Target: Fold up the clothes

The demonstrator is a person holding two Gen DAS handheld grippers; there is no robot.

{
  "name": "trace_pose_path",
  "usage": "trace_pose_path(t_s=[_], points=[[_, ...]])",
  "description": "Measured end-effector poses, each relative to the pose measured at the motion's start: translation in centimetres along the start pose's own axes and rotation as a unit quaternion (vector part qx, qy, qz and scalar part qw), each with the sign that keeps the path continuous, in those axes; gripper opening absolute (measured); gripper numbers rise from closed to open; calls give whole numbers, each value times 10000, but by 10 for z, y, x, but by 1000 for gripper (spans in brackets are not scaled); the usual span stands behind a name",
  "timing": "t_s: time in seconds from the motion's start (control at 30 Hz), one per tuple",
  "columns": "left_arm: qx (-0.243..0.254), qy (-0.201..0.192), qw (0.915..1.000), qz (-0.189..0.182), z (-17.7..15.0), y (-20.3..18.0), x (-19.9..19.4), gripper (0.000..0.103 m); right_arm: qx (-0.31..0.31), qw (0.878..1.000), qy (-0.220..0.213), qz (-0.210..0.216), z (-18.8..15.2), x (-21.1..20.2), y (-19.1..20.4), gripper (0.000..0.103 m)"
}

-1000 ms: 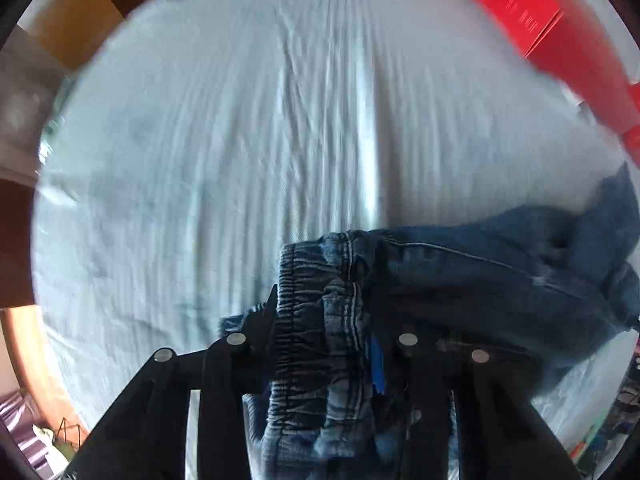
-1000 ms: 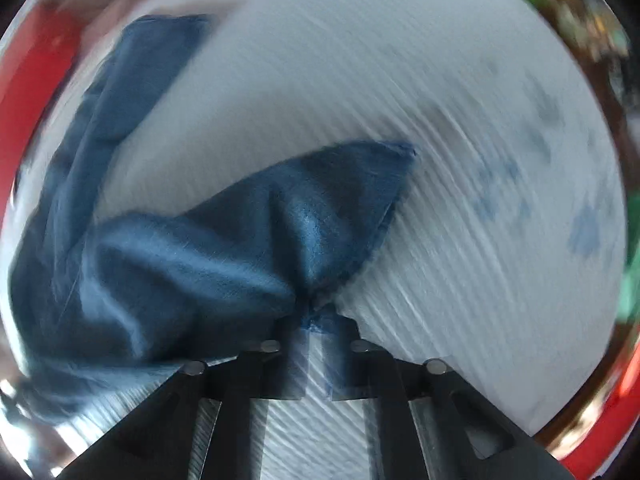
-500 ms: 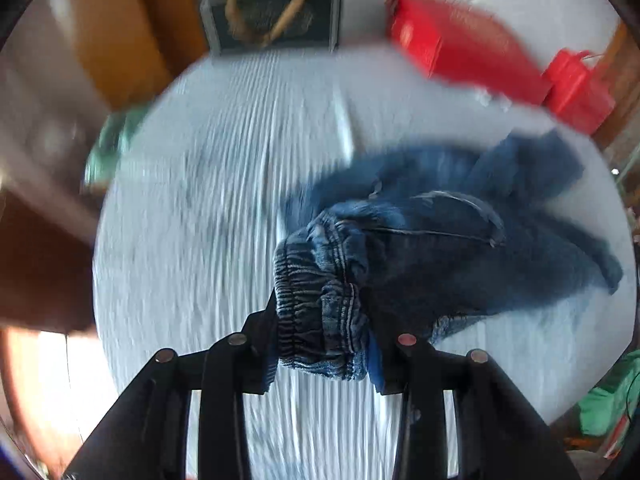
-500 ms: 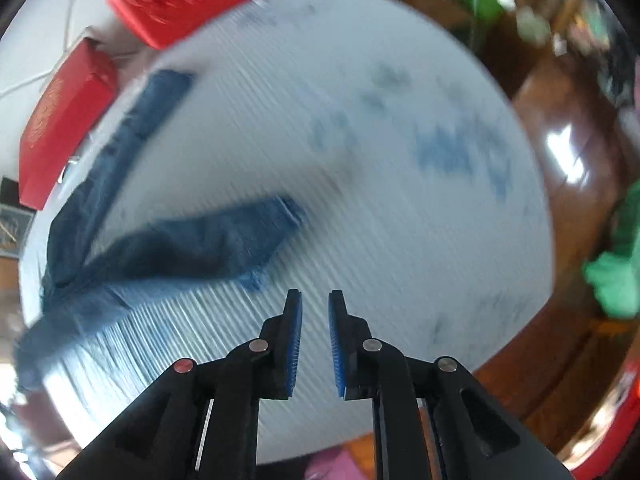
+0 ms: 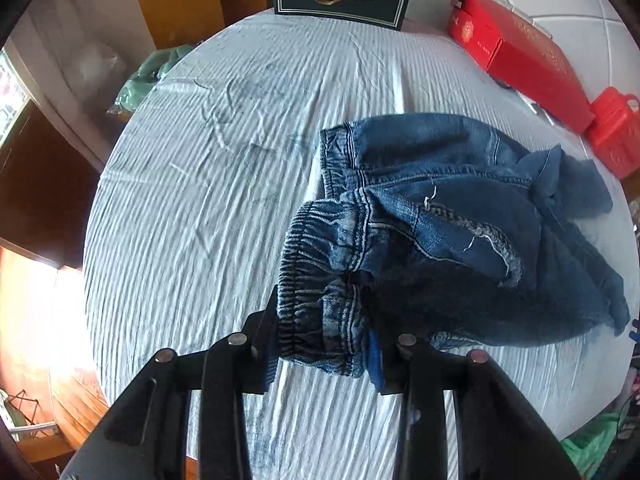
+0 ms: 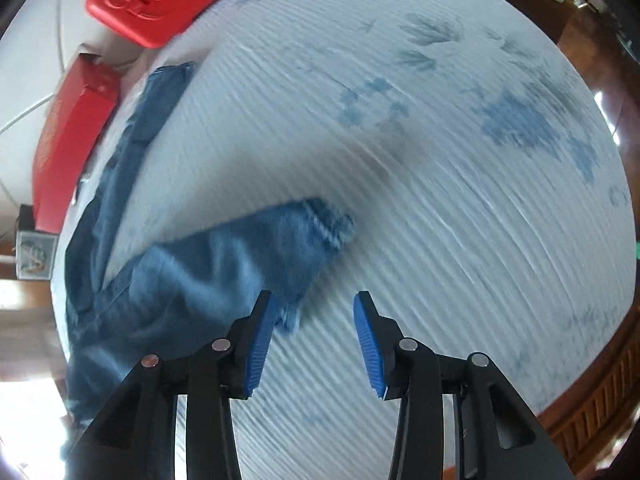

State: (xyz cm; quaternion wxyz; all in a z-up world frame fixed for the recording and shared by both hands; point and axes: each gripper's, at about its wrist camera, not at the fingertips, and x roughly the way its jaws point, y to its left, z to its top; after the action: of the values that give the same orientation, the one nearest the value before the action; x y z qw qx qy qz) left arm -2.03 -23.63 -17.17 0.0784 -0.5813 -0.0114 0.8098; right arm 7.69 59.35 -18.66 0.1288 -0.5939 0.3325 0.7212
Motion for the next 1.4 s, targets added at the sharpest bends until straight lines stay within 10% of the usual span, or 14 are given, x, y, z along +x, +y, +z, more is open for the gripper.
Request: trace_pose_path(t_s=[0.2,0.27,0.3,0.67,0.8,0.87,1.1,1.4], points=[[-10,-47,10000,-49,7,2,-4,34,120,9998,137,-10,14,22,3,58],[18,-54,10000,-65,10,2,-5,34,-16,9998,178,-79,12,24,6,39],[26,-57,10000,-76,11,3,-6,34,-205,9993,192,-249,10,24,13,2],[195,-200,9995,-134,24,3,-17,34,-655,9849,-1589,184,34,-128,58,3],[289,409,9980,-398,-5,4,2,37,-639,9894,-1303,100,12,-128,31,3],[249,709,9961,-453,-14,3,9,42,-574,9938,-952,1,1,-106,17,6],[378,42,9987,-331,8,-6,-45,103,-327,9975,-512,361,-16,-46,-2,71],[-69,725,9973,69,27,8,49,103,68,9981,-398,465,-2,-19,6,82]])
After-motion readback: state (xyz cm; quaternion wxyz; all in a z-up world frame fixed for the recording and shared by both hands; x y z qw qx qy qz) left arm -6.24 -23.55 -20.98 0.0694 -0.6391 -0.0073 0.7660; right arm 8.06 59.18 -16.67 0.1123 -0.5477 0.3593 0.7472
